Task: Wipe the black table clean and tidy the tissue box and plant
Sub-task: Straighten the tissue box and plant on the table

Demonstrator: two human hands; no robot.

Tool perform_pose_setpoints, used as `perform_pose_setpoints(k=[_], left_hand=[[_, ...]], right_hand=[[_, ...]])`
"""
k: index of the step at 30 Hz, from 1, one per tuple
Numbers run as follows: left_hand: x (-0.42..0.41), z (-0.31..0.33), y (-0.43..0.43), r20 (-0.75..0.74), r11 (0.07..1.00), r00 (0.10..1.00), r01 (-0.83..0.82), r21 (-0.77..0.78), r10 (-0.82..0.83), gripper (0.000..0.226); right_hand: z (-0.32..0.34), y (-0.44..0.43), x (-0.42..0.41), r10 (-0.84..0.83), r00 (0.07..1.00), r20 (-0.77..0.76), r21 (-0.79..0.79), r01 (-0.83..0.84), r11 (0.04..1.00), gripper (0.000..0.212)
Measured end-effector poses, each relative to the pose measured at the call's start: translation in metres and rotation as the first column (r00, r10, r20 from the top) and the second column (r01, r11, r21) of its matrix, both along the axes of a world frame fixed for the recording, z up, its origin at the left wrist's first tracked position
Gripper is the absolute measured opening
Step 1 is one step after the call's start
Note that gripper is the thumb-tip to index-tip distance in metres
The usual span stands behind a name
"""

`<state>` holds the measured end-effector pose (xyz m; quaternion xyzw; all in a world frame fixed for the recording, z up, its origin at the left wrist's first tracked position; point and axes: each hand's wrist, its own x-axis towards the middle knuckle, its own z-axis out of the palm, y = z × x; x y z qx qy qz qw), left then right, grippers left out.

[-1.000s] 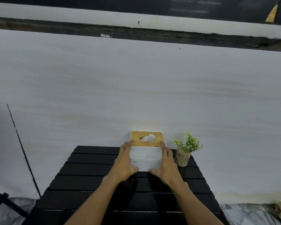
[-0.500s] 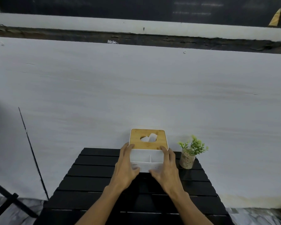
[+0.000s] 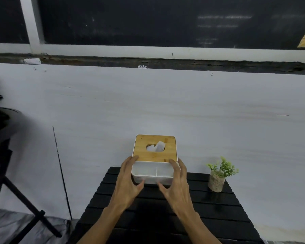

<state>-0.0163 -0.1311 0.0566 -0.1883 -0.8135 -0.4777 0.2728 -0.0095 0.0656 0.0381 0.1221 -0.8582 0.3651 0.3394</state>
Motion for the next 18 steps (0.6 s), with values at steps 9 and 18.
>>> perform_pose_setpoints(k=[9, 18], left_hand=[[-0.025, -0.027, -0.031, 0.17, 0.999, 0.985, -0.023, -0.043, 0.03, 0.086], [-0.042, -0.046, -0.032, 0.275, 1.0, 0.961, -0.014, -0.023, 0.02, 0.086]], right_hand=[[-0.028, -0.032, -0.024, 0.001, 0.99, 0.14, 0.016, -0.004, 1.0, 0.09], [-0.044, -0.032, -0.038, 0.011, 0.968, 0.252, 0.041, -0.022, 0.999, 0.085]])
